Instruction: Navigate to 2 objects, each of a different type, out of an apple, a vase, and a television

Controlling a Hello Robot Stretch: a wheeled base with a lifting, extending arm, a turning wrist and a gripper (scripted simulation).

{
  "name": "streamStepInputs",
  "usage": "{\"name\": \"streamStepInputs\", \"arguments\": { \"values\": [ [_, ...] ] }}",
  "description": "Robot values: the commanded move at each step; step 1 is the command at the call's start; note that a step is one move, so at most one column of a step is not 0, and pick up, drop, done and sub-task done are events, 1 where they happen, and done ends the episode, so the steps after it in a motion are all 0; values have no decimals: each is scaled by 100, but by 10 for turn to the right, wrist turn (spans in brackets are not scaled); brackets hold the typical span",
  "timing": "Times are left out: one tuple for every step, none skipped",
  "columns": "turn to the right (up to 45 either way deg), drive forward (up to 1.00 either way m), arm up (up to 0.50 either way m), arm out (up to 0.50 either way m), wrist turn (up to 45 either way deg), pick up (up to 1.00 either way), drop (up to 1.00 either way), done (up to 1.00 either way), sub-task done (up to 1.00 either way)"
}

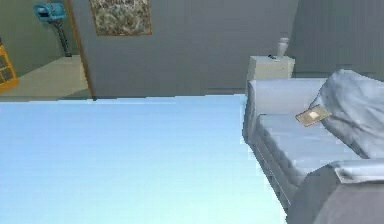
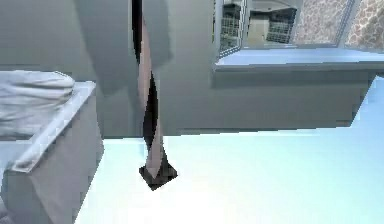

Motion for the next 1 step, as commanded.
{"name": "streamStepInputs", "arguments": {
  "values": [
    [0,100,0,0,0,0,0,0,0]
  ]
}}
